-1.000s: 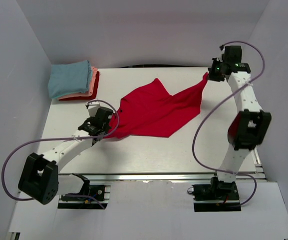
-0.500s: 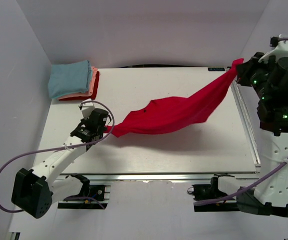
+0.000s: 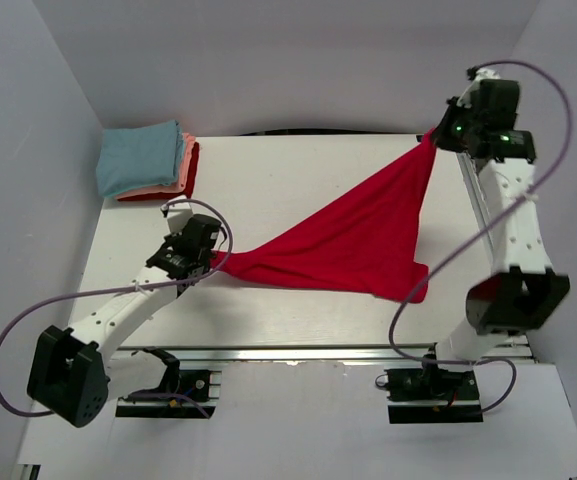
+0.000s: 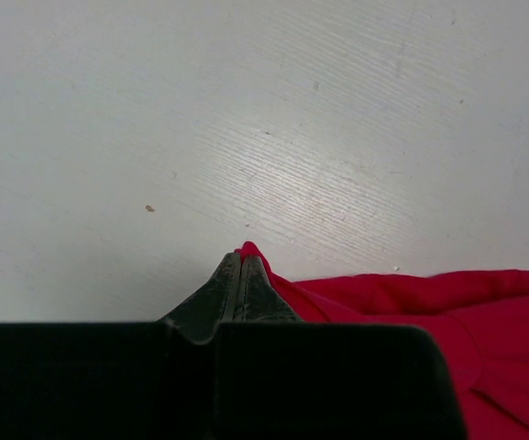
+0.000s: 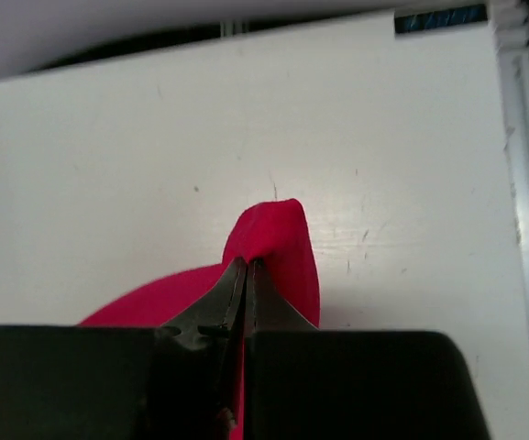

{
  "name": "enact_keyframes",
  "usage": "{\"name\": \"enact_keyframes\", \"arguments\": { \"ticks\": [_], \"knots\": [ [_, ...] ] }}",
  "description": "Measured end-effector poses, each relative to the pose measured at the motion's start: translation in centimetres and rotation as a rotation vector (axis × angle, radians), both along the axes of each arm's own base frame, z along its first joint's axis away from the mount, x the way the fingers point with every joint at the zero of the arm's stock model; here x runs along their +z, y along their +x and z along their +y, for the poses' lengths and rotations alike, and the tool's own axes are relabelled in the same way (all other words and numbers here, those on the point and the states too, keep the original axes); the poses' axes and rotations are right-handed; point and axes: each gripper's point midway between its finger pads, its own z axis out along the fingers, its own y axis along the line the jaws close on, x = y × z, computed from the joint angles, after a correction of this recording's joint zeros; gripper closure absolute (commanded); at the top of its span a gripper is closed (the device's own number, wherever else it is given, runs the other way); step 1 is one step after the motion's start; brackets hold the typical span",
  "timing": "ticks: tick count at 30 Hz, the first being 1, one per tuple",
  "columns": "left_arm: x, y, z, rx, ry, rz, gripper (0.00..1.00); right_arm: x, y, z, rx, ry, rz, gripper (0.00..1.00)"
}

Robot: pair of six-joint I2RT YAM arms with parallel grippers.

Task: Fold and stack the t-shirts
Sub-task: Flatten out the tshirt

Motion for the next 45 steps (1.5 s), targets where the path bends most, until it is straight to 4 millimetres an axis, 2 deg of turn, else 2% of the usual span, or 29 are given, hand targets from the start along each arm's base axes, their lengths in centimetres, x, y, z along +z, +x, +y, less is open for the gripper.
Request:
{"name": "enact_keyframes", "arguments": {
  "ticks": [4,5,7,8,9,11,13,14,16,18,20,23,26,28,30,32,35,37,41,45],
  "knots": [
    [-1.4,0.5,-0.3,-0.004,0.019,0.032,1.00,-9.2,3.8,0.3,0.015,0.016,0.205,1.00],
    [-1.8,0.6,-0.4,-0.006,0.025,0.043,1.00,-10.7,4.8,0.4,0.018,0.018,0.237,1.00],
    [-2.7,0.8,-0.5,-0.010,0.038,0.069,1.00,-13.7,7.4,0.4,0.017,0.020,0.282,0.71],
    [-3.1,0.9,-0.5,-0.011,0.043,0.078,1.00,-15.0,8.4,0.4,0.009,0.018,0.297,0.28],
    [-3.5,0.9,-0.6,-0.015,0.048,0.089,1.00,-16.2,9.3,0.2,-0.005,0.013,0.317,0.13],
    [-4.0,1.1,-0.7,-0.019,0.052,0.100,1.00,-17.2,11.0,-0.4,-0.026,-0.018,0.321,0.11],
    [-4.1,1.1,-0.8,-0.021,0.054,0.102,1.00,-17.0,12.1,-1.1,-0.063,-0.048,0.305,0.11],
    [-4.1,1.1,-0.8,-0.022,0.055,0.102,1.00,-16.4,12.0,-1.4,-0.083,-0.058,0.299,0.11],
    [-4.0,1.2,-0.8,-0.022,0.054,0.098,1.00,-15.2,10.5,-1.9,-0.120,-0.061,0.288,0.13],
    [-3.9,1.2,-0.8,-0.024,0.054,0.095,1.00,-13.8,7.2,-2.1,-0.145,-0.052,0.289,0.24],
    [-3.7,1.2,-0.8,-0.027,0.052,0.091,1.00,-12.6,2.2,-1.9,-0.161,-0.024,0.298,0.33],
    [-3.5,1.2,-0.8,-0.032,0.052,0.087,1.00,-11.8,-3.9,-0.8,-0.143,0.042,0.284,0.45],
    [-3.6,1.1,-0.9,-0.040,0.052,0.089,1.00,-14.5,-9.0,0.3,-0.132,0.102,0.336,0.44],
    [-3.6,1.1,-1.0,-0.046,0.051,0.092,1.00,-18.2,-12.1,1.3,-0.123,0.126,0.429,0.48],
    [-3.7,1.1,-1.1,-0.053,0.049,0.095,1.00,-21.8,-14.9,1.9,-0.130,0.141,0.527,0.57],
    [-3.7,1.1,-1.1,-0.058,0.047,0.097,1.00,-24.4,-17.4,2.4,-0.140,0.148,0.609,0.61],
    [-3.7,1.1,-1.3,-0.062,0.042,0.096,1.00,-26.2,-19.4,2.5,-0.167,0.163,0.661,0.61],
    [-3.8,1.2,-1.3,-0.065,0.038,0.093,1.00,-26.8,-19.8,2.5,-0.182,0.172,0.666,0.60],
    [-4.1,0.9,-1.4,-0.070,0.035,0.101,1.00,-27.8,-20.3,2.4,-0.223,0.187,0.686,0.49],
    [-4.0,0.9,-1.4,-0.072,0.031,0.097,1.00,-28.1,-20.5,1.8,-0.272,0.181,0.684,0.43]
  ]
}}
